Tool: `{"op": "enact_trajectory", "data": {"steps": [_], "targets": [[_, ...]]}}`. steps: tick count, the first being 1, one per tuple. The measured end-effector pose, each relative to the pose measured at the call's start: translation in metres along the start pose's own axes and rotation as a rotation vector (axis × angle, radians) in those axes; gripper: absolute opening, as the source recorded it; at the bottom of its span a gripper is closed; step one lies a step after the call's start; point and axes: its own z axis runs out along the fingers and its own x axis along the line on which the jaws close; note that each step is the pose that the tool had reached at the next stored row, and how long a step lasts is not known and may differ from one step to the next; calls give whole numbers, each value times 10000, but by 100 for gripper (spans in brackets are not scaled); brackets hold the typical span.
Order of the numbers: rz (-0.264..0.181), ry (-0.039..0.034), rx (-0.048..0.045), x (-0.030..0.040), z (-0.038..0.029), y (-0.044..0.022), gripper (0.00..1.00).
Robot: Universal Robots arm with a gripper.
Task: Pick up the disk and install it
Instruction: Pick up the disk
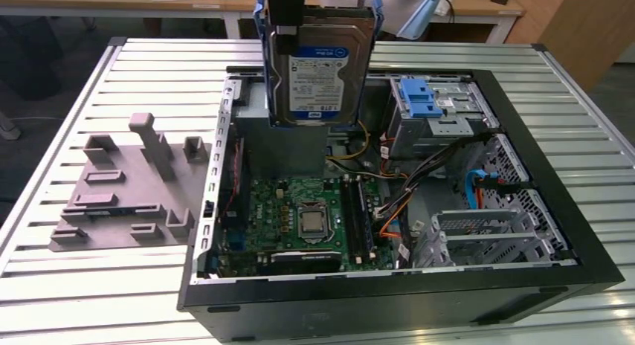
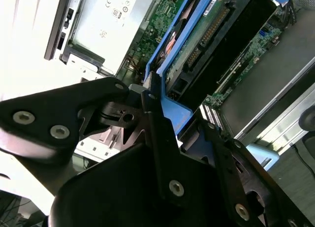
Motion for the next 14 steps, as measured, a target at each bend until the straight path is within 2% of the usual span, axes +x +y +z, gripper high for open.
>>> {"op": "enact_trajectory", "data": {"steps": [10, 14], "targets": [[3, 0, -2, 37, -3, -128, 36], [4, 0, -2, 37, -3, -136, 36]]}}
